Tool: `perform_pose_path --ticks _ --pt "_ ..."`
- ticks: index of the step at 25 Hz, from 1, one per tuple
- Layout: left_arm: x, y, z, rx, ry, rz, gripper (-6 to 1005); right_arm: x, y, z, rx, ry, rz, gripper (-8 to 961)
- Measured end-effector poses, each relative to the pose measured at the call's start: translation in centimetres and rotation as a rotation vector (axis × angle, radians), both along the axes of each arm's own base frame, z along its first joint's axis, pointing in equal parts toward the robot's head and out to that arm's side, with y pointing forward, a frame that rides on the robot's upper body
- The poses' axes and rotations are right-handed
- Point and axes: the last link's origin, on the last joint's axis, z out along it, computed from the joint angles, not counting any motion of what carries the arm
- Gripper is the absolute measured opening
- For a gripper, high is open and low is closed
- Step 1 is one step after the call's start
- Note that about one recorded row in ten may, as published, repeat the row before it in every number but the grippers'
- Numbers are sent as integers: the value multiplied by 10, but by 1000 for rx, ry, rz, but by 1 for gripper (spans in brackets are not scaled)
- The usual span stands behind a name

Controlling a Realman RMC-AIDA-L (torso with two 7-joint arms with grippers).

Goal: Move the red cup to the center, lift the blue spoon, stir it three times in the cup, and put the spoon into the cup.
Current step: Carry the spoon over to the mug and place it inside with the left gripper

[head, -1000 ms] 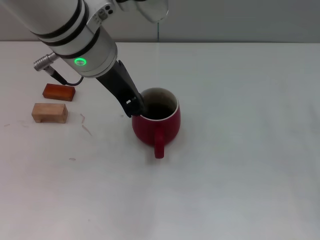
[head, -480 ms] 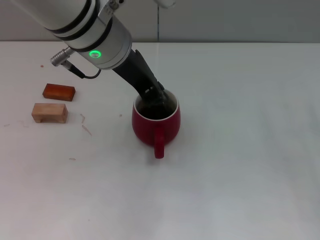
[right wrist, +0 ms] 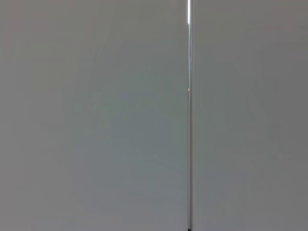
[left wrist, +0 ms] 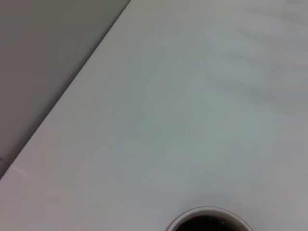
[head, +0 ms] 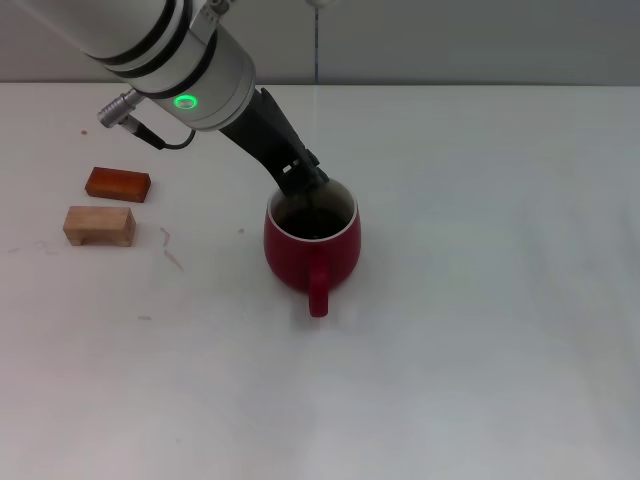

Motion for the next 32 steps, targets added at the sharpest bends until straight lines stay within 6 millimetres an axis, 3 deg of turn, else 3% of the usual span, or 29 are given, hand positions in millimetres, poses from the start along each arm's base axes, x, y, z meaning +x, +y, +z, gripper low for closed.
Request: perform_pose_path --ticks 9,32 --pt "-11 5 6 47 22 25 160 -1 -1 1 6 -2 9 560" --pt "-17 -1 6 11 50 46 154 -1 -1 1 6 -2 8 560"
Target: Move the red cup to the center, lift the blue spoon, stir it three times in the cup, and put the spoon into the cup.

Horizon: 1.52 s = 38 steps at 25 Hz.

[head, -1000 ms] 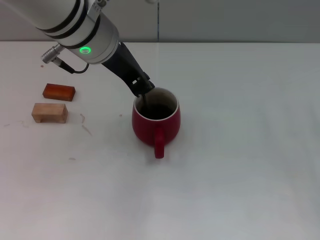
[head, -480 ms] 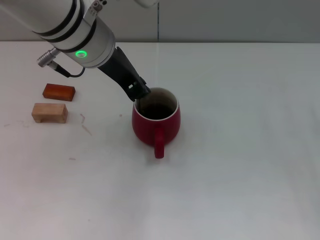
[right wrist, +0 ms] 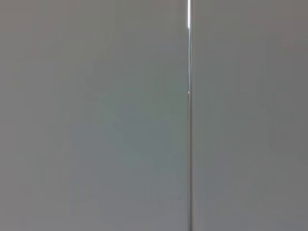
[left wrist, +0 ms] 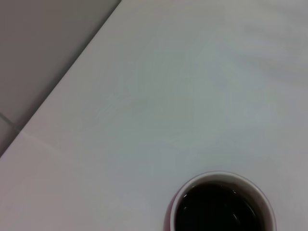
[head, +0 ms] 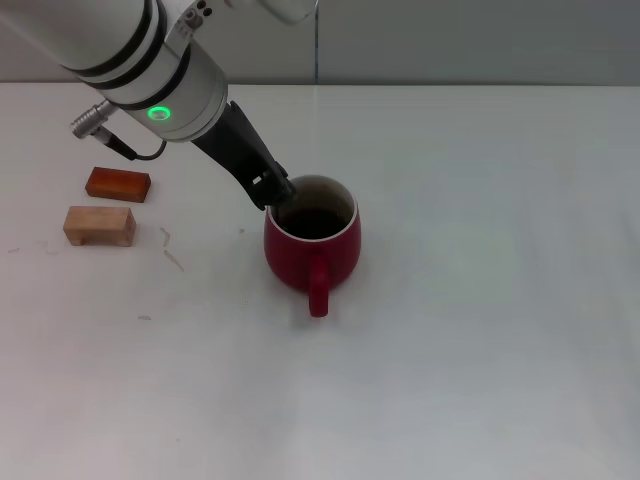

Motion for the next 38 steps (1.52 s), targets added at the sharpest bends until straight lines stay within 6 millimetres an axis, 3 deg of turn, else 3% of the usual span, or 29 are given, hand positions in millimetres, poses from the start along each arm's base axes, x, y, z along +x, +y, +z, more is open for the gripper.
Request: perform_pose_path --ticks 14,22,27,30,31,34,36,38 --pt "4 1 9 5 -54 -1 272 -1 1 0 1 0 5 558" --pt "20 8 53 42 -382 -2 283 0 0 0 1 -1 0 559" --pt "16 16 86 138 -579 -38 290 3 -2 2 10 0 -10 560" --pt "3 22 109 264 -726 -79 295 4 -3 3 17 1 -18 559" --pt "-11 27 122 362 -822 -95 296 7 -5 5 29 5 -28 559" --pt "-26 31 132 459 -907 -110 300 9 -6 7 42 11 -38 558" --pt "-56 37 143 625 -991 -149 303 11 -8 9 52 15 -48 558" --pt "-67 40 145 678 -1000 -150 306 13 -10 10 62 17 -56 559"
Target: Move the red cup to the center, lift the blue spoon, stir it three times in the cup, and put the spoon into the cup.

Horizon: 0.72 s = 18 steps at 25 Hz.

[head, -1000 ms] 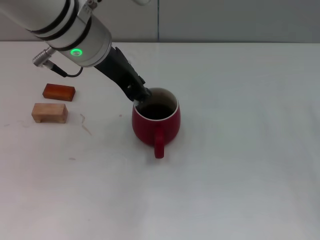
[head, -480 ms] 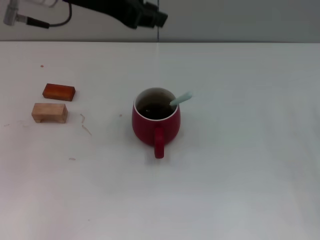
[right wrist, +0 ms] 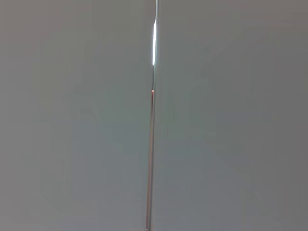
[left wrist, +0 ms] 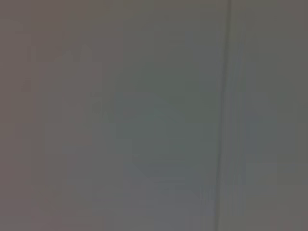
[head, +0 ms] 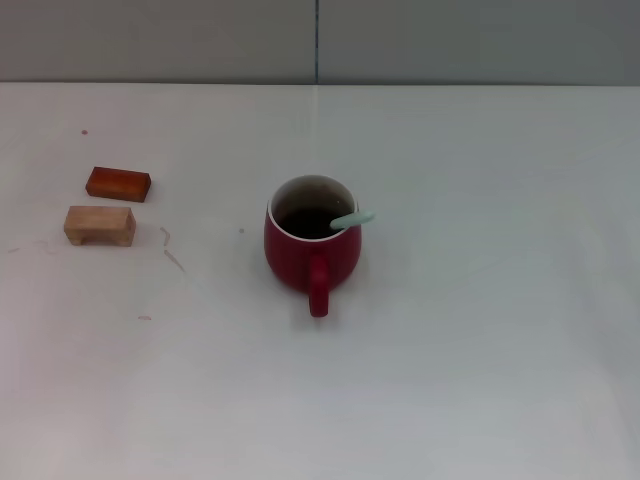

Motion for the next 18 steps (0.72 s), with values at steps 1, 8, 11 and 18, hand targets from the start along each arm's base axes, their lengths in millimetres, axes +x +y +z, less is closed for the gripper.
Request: perform_pose_path --ticks 1,8,11,18 --pt "-20 5 4 92 -23 38 326 2 -2 2 14 2 -9 559" --pt "-79 11 -4 318 -41 149 468 12 -10 12 74 14 -56 560" --pt "-98 10 -11 405 -60 187 529 17 -14 18 112 17 -79 560" --pt "-136 -8 -30 661 25 257 787 23 -20 27 158 15 -109 560"
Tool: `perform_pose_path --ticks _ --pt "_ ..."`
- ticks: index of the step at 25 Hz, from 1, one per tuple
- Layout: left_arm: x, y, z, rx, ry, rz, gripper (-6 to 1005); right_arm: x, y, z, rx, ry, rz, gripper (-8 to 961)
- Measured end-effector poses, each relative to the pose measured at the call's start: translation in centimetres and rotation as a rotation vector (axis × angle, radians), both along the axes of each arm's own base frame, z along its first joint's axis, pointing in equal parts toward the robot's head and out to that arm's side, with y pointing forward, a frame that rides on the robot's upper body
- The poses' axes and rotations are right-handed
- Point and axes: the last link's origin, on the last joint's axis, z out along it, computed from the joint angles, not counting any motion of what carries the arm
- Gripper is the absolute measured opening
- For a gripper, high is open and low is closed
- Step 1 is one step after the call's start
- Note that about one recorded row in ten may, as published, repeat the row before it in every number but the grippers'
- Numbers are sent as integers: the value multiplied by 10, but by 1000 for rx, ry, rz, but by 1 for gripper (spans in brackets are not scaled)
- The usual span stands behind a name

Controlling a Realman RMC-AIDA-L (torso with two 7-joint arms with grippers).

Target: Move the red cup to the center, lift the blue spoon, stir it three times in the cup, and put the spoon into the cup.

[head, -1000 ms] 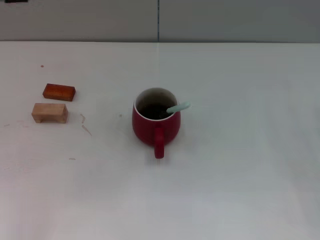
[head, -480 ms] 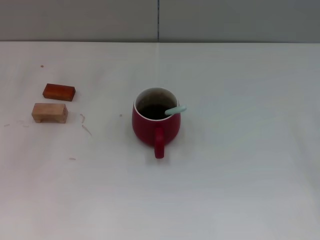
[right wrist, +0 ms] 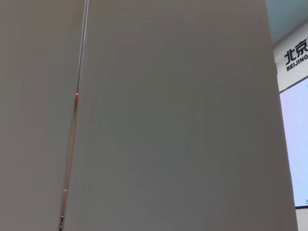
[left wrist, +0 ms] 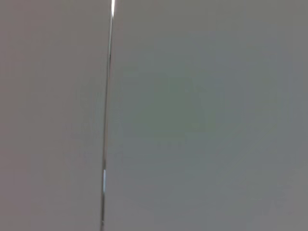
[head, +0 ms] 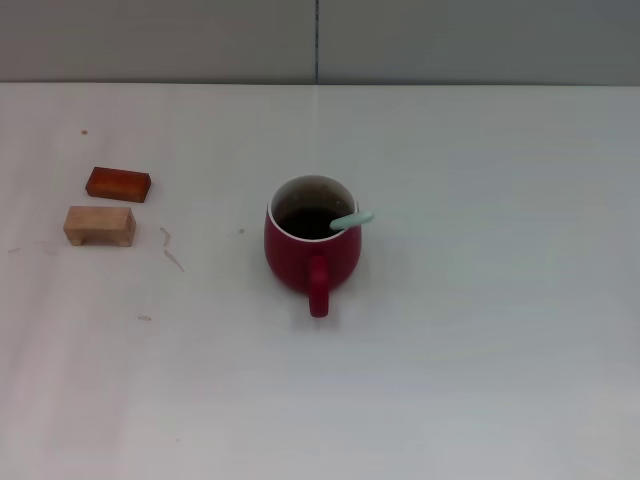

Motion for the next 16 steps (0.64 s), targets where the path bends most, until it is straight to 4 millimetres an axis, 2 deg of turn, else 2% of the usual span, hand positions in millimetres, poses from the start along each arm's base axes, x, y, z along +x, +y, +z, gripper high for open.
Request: perform_pose_path --ticks 4,8,16 --pt "-10 -8 -9 67 50 51 854 1 1 3 8 -3 -3 559" --pt "-26 -14 -16 99 60 139 850 2 4 6 4 -4 -9 559" --pt "-29 -24 -18 120 43 126 850 3 9 8 -1 -1 -16 560"
